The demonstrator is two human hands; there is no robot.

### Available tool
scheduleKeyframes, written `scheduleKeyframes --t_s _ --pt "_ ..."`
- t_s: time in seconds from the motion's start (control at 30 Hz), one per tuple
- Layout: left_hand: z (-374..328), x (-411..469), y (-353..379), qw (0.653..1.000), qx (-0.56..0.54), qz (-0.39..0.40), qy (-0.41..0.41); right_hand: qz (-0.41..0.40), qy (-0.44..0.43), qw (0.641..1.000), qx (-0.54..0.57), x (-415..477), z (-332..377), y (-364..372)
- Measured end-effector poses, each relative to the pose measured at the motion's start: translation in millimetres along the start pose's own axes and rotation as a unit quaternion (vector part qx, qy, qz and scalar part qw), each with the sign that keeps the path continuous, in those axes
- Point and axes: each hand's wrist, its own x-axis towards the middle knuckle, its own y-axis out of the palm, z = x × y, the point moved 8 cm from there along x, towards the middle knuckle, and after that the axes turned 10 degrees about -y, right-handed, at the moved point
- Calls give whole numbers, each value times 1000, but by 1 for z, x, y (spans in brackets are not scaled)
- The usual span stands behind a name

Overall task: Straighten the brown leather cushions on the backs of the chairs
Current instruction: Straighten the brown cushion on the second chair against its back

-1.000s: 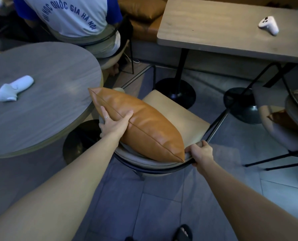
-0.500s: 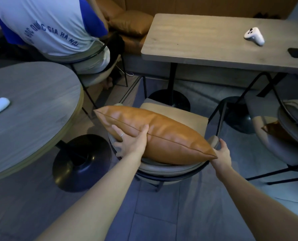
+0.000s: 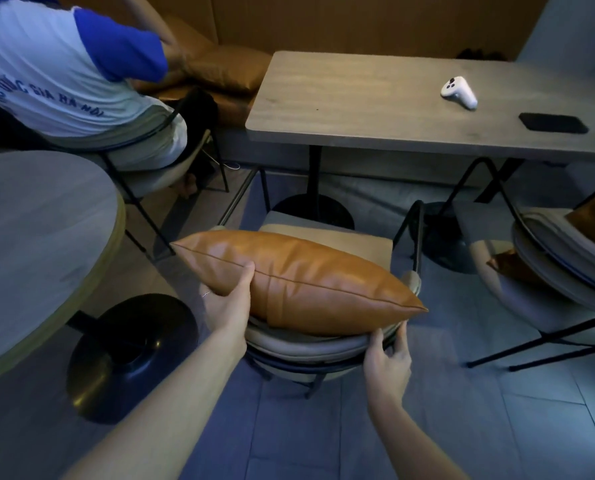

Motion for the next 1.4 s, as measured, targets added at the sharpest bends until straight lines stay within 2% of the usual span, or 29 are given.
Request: scheduleKeyframes --t_s 0.2,0.4,0.6,0.9,1.13,1.27,1.4 --pt "-7 -2 14 999 47 -11 15 22 -18 999 -36 23 22 -2" --pt "-14 0 48 999 36 -2 1 68 -19 993 -92 82 30 -6" --pt "-22 14 72 999 38 -2 4 100 -12 992 -80 121 32 2" --pt "-23 36 83 999 48 12 9 101 -70 988 -98 141 41 5" --pt "-14 28 68 994 70 89 -4 77 -24 995 -62 105 43 12" --pt "-1 30 52 983 98 153 -20 110 35 993 -19 53 33 45" --pt "-6 31 43 972 94 214 -22 62 73 995 1 35 34 72"
